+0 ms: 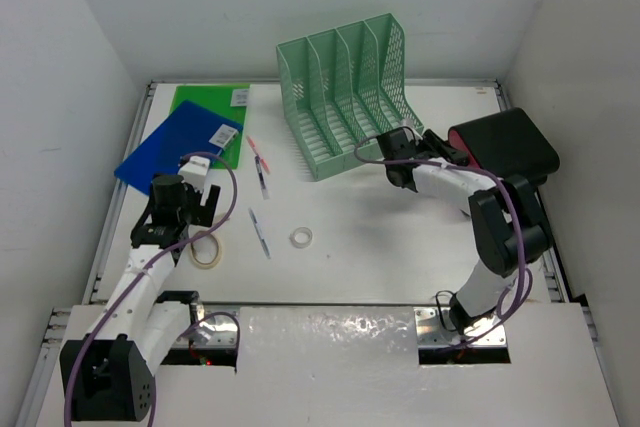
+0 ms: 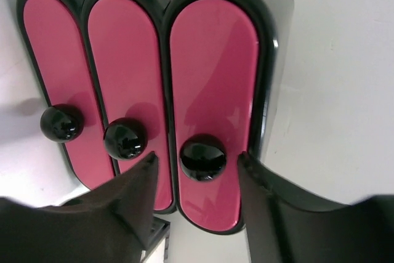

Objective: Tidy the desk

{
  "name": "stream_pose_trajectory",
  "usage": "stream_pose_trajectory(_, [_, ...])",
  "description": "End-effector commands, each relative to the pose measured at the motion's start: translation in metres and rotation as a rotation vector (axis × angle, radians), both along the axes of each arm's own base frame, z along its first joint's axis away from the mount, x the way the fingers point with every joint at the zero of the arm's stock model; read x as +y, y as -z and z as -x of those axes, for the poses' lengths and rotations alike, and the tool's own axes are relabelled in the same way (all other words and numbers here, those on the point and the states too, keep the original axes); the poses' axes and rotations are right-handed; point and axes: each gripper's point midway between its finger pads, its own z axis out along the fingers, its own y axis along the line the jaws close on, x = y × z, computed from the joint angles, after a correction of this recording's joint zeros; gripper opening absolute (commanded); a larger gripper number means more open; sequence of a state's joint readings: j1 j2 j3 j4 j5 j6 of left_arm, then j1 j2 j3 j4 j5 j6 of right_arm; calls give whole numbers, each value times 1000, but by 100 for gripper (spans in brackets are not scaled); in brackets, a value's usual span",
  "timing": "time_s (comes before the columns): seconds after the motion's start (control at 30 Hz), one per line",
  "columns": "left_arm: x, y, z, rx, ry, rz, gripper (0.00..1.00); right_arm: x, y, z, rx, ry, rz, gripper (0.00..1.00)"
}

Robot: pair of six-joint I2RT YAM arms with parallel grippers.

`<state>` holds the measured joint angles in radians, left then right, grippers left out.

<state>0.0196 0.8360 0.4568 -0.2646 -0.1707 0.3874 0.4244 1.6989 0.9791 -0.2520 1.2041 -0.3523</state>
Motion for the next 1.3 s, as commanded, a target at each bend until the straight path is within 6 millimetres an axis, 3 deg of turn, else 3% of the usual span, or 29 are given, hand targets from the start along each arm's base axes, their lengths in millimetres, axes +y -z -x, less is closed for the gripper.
stream_pose_trajectory(0.0, [0, -18, -11, -73, -3, 10, 99, -2, -8, -9, -49, 27, -19, 50])
stream_pose_trajectory(0.27, [0, -18, -11, -71, -4, 9, 99, -4, -5, -8, -50, 43, 19, 44])
stream_pose_trajectory(0.47, [1, -18, -11, -71, -4, 9, 99, -5, -5, -8, -59, 44, 19, 23])
stream_pose_trajectory(0.53, [1, -19, -11, -74, -5, 9, 99, -5, -6, -8, -64, 47, 20, 11])
stream_pose_trajectory(0.67, [1, -18, -11, -71, -5, 9, 99, 2, -13, -6, -85, 40, 7, 4])
stream_pose_trajectory(0.77, [1, -19, -11, -73, -6, 10, 99, 26, -20, -6, -101, -13, 14, 3])
stream_pose_trajectory(0.93, [2, -21, -11, -83, -14, 8, 99, 50, -23, -1, -115, -60, 24, 3])
stream_pose_trajectory(1.27, [2, -22, -10, -86, -14, 6, 99, 56, -6, 1, -79, -74, 1, 7])
